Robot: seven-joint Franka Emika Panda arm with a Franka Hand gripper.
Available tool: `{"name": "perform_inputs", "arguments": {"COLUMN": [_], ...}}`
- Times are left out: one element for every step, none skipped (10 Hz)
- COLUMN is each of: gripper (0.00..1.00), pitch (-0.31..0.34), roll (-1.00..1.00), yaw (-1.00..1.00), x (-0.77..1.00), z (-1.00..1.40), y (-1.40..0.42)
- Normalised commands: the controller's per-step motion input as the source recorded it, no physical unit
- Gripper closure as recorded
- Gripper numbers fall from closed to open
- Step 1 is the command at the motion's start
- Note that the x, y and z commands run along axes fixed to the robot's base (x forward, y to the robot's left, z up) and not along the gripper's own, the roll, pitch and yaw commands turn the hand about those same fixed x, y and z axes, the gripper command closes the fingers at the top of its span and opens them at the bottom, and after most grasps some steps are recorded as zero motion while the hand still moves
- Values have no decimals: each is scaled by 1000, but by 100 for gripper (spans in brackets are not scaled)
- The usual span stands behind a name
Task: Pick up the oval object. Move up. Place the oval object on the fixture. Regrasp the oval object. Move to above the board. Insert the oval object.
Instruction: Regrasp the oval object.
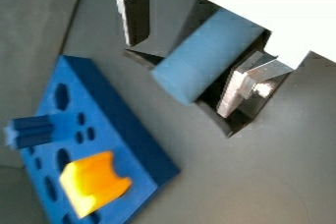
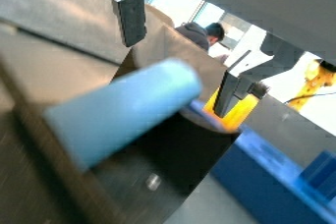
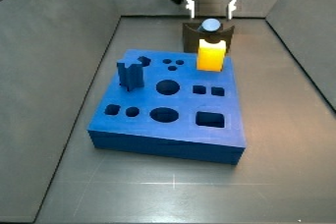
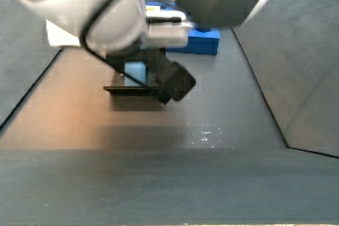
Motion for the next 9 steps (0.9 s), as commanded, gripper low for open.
{"name": "perform_inputs", "arguments": {"gripper": [0, 0, 0, 0, 0, 0, 0, 0, 0], "pitch": [33, 47, 63, 77, 85, 63, 58, 51, 39], "roll": [18, 29, 37, 41, 42, 1000, 1000, 1000, 1000], "yaw": [24, 18, 10, 2, -13, 10, 9, 8, 7], "x": [-35, -36, -35, -35, -27, -113, -103, -112, -127], "z": [1000, 873, 695, 521, 288, 1000, 884, 793, 551], "y": [0, 4, 3, 4, 6, -860, -824, -743, -554]}}
